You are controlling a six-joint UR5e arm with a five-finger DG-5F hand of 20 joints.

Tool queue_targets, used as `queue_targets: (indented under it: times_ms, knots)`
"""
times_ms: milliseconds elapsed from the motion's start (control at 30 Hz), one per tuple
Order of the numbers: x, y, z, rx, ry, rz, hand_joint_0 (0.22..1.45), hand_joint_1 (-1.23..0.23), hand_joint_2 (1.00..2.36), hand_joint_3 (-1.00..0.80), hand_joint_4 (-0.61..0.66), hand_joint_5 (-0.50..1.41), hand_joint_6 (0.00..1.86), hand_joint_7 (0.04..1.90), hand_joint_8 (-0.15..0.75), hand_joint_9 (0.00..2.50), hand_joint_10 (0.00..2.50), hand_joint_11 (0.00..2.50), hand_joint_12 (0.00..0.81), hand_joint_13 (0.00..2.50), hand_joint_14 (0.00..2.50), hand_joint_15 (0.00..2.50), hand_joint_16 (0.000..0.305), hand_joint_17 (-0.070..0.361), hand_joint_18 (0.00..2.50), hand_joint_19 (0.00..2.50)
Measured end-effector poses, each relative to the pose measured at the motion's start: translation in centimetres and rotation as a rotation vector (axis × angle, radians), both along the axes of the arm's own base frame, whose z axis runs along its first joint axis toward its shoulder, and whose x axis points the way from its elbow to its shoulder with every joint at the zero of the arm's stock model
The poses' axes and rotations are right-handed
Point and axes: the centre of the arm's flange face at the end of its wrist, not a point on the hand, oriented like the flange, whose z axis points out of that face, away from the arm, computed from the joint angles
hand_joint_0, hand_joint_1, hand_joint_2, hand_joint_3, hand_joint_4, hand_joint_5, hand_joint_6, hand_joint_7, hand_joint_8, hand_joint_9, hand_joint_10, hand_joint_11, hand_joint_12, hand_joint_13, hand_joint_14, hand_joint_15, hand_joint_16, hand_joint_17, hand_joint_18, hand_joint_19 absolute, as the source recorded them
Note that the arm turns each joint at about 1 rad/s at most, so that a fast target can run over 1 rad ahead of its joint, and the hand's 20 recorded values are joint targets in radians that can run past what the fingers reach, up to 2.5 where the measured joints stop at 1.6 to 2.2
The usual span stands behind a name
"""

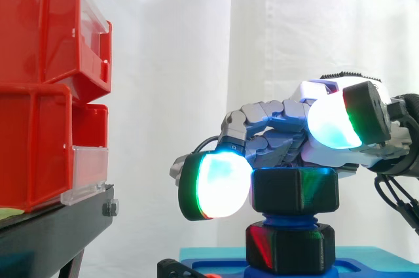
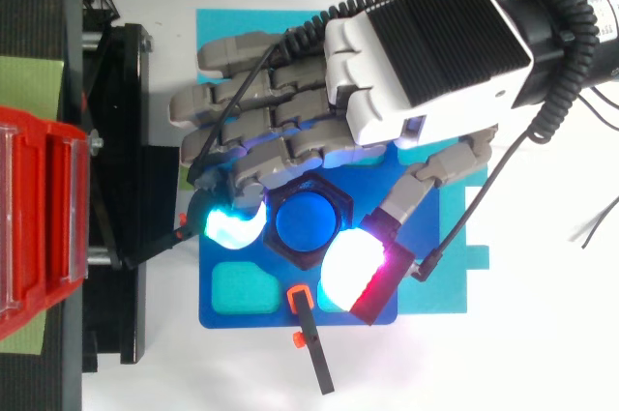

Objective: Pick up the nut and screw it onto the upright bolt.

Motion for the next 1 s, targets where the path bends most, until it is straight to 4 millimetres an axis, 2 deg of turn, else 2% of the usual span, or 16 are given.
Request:
queue_targets:
  times_ms: [400, 733, 1000]
  knots:
    - [-0.3, -2.0, 0.2, -0.005, -0.022, -0.005, 0.49, -0.28, 1.00, -0.50, 0.14, -0.10, 0.50, 1.32, 0.238, 0.50, 0.00, 0.00, 0.226, 0.35, 0.00, 0.00, 0.020, 0.045, 0.00, 0.00]
    - [-0.4, -3.3, 0.4, -0.008, -0.034, -0.007, 0.50, -0.31, 1.00, -0.50, 0.13, -0.09, 0.63, 1.18, 0.251, 0.65, 0.00, 0.00, 0.202, 0.46, 0.00, 0.00, 0.015, 0.033, 0.09, 0.00]
    - [-0.5, -3.9, 0.5, -0.010, -0.040, -0.010, 0.51, -0.33, 1.00, -0.50, 0.12, -0.06, 0.64, 1.20, 0.261, 0.77, 0.00, 0.00, 0.179, 0.56, 0.00, 0.00, 0.010, 0.023, 0.19, 0.00]
